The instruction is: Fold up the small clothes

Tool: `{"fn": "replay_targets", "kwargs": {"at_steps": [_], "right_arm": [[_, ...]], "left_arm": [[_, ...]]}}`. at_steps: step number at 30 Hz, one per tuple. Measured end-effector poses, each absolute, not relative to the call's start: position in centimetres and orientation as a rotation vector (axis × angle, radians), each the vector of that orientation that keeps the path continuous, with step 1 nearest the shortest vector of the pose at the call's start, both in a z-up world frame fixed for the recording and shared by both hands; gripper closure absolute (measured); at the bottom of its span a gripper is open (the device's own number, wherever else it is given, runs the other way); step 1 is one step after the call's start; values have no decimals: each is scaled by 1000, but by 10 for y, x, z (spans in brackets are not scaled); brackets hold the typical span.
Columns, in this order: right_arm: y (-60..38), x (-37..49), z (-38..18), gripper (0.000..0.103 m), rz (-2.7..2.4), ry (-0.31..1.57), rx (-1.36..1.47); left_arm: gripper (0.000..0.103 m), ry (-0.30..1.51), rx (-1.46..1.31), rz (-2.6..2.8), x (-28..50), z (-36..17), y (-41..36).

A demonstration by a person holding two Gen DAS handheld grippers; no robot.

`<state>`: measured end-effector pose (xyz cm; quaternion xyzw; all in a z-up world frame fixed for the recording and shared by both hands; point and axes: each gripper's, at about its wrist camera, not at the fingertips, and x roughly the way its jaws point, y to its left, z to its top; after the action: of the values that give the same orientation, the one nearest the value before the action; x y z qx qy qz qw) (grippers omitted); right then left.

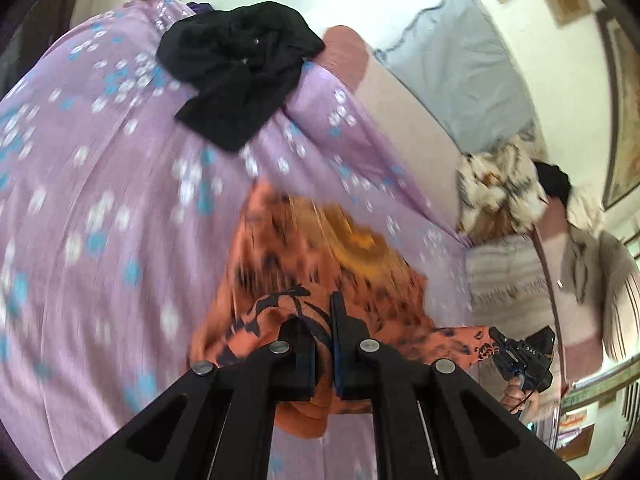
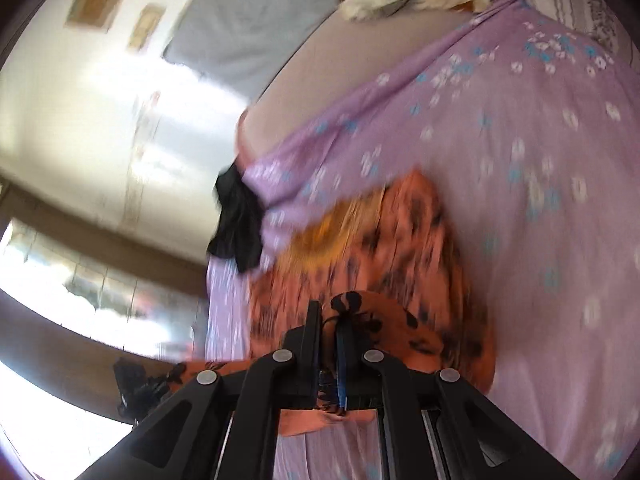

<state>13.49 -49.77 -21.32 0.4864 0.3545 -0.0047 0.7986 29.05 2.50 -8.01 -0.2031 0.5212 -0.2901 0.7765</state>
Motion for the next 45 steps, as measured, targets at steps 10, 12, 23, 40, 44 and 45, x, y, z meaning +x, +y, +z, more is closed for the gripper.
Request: {"fn": "replay_targets", "kwargs": {"at_steps": [10, 12, 23, 40, 44, 45], "right_arm": [[-559, 267, -366, 93, -133, 901, 1166], [-568, 259, -371, 93, -81, 790, 1240], [-552, 186, -239, 16, -53, 555, 1086], [-285, 276, -275, 65, 85, 1109, 429], [-264, 332, -292, 65, 20, 1126, 362], [-265, 349, -290, 65, -19, 1097, 347]], "left_arm": [[94, 1294, -620, -467, 404, -229, 2], [94, 1257, -663, -515, 400, -225, 12], [40, 977, -513, -292, 294, -116, 48], [32, 1066, -173, -232, 237, -173, -17], [31, 1102, -177, -249, 248, -177, -18], [31, 1110, -173, -250, 249, -179, -20]]}}
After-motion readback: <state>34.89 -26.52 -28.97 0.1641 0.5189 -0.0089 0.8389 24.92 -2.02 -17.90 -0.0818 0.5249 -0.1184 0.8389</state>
